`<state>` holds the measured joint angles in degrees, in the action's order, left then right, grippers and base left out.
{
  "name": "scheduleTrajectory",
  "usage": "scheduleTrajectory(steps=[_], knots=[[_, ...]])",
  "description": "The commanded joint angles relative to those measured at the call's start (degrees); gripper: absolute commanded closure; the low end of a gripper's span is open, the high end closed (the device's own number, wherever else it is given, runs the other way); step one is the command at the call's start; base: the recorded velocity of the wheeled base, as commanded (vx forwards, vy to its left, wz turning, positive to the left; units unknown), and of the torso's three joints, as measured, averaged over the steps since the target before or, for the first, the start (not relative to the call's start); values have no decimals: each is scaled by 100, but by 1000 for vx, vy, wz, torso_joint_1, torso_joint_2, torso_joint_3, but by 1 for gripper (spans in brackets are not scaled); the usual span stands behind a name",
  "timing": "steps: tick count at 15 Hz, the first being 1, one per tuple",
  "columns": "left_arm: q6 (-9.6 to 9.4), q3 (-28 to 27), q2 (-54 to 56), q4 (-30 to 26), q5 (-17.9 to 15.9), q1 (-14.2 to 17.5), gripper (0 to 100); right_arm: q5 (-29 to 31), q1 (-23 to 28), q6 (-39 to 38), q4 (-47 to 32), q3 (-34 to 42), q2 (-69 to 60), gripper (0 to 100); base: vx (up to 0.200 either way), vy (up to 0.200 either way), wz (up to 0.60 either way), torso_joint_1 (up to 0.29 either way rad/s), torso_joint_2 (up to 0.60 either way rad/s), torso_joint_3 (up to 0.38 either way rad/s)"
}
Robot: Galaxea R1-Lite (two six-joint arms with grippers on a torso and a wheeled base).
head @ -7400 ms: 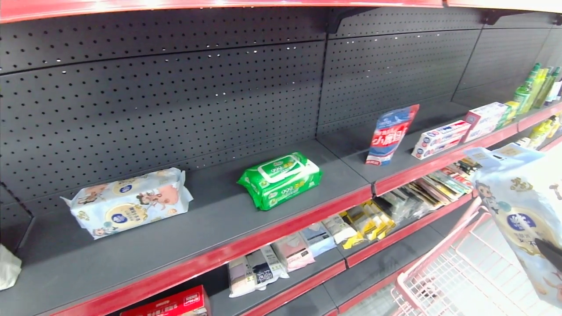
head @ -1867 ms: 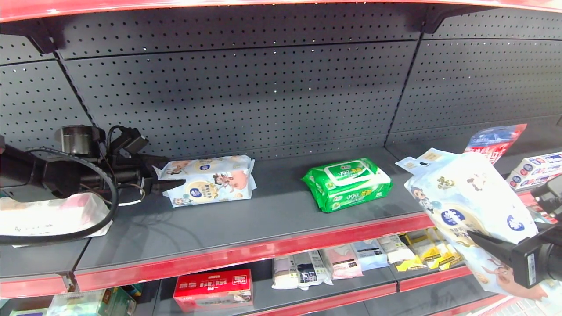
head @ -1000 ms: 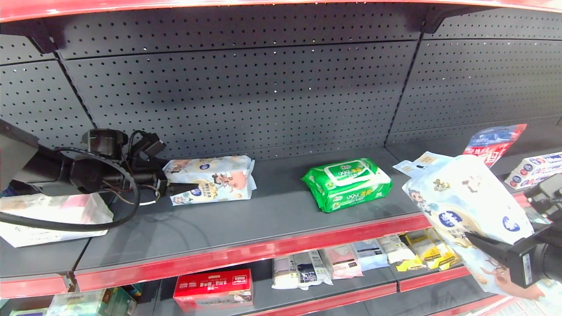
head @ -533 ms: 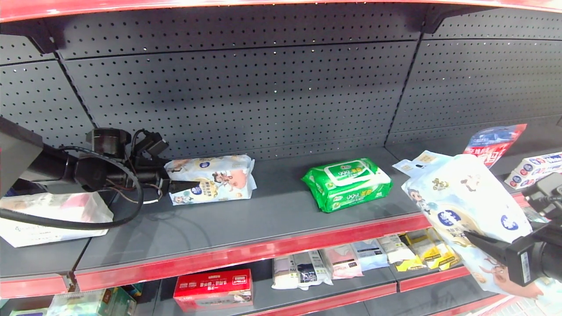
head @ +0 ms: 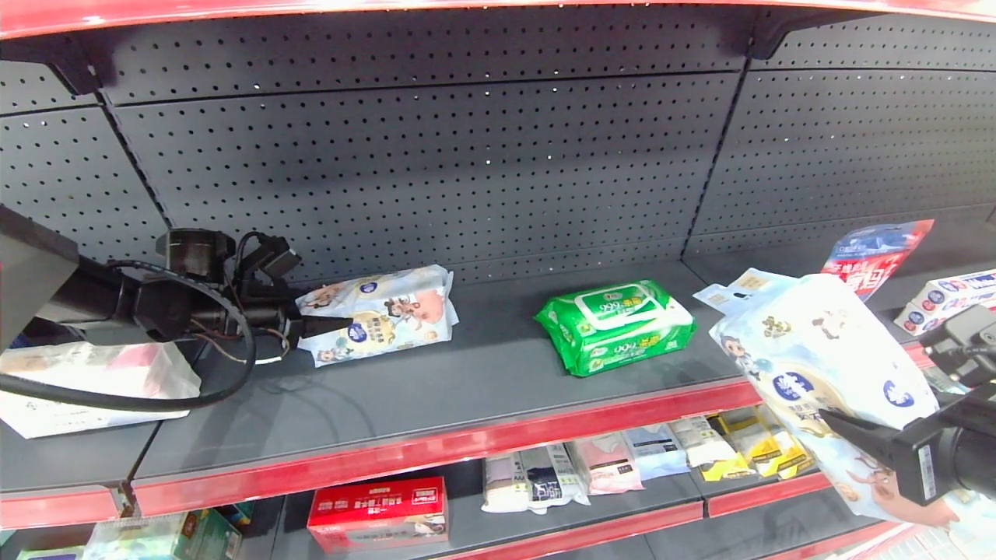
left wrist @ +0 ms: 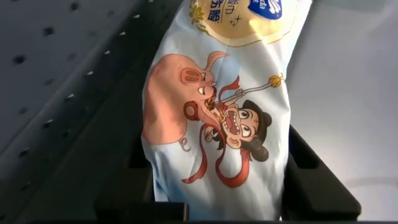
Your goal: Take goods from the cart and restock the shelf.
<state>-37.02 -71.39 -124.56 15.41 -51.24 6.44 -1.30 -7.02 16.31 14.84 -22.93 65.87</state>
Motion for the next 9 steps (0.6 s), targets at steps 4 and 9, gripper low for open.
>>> scheduleTrajectory(steps=[4, 9], knots=[[2, 433, 582, 6, -290, 42, 100, -1, -1, 4, 19, -45, 40, 100, 0, 0, 0, 0, 0, 0], [-508, 1268, 1171, 6, -668, 420, 100, -1, -36, 12, 28, -265, 295, 100, 0, 0, 0, 0, 0, 0]])
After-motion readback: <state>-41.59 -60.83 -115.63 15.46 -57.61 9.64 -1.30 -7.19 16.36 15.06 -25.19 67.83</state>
